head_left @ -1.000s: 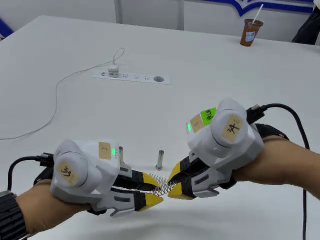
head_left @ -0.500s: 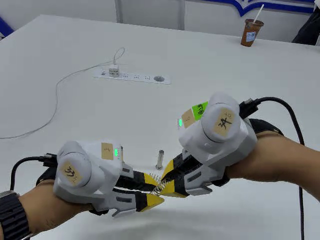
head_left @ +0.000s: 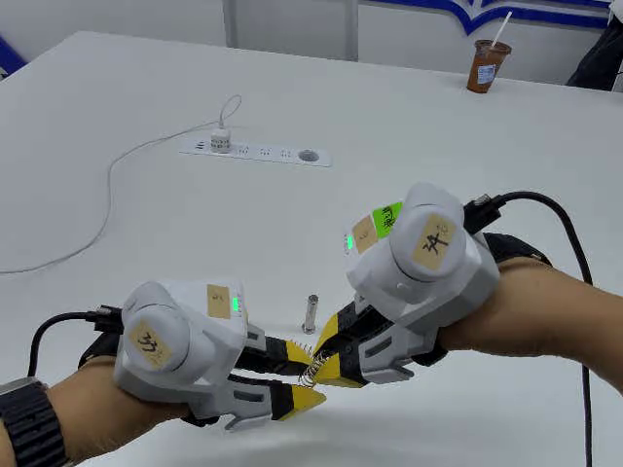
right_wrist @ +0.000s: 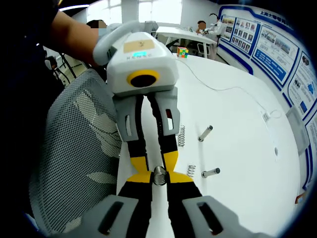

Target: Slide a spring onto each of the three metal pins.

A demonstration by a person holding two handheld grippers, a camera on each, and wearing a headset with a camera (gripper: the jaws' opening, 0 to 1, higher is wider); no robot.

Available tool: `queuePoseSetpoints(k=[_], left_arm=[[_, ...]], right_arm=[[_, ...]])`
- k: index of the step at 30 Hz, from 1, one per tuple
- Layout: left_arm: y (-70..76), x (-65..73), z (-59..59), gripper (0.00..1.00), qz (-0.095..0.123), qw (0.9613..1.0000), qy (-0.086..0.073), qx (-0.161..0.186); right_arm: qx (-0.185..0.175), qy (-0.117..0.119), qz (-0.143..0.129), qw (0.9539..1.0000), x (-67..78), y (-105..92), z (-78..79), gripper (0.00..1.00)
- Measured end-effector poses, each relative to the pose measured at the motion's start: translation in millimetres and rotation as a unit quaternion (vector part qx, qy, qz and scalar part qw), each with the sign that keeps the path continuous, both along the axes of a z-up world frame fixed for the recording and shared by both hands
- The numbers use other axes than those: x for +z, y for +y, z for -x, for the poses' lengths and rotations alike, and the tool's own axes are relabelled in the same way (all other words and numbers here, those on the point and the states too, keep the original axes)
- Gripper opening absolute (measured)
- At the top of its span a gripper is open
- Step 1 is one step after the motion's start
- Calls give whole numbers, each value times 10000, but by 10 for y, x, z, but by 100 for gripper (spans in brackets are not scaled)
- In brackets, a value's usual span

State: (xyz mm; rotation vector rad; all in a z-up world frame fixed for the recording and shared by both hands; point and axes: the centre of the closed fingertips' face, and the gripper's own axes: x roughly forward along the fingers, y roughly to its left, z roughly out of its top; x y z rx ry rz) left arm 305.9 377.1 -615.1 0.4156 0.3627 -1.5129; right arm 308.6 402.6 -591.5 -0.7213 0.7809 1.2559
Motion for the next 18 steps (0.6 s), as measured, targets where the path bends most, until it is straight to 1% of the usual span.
queuePoseSetpoints(k=[5, 11, 15, 18], left_arm=[[49, -10, -7, 23, -11, 9999, 62, 82], [125, 13, -36, 30, 29, 9996, 141, 227], [176, 35, -39, 33, 66, 9994, 173, 300], [230, 42, -42, 36, 68, 9992, 166, 364]], right_arm=[[-45, -11, 29, 10000, 17, -47, -28, 12], [-155, -34, 75, 9998, 40, -145, -70, 12], [-210, -40, 114, 9997, 45, -210, -79, 12], [-248, -38, 169, 9995, 41, -266, -86, 12]])
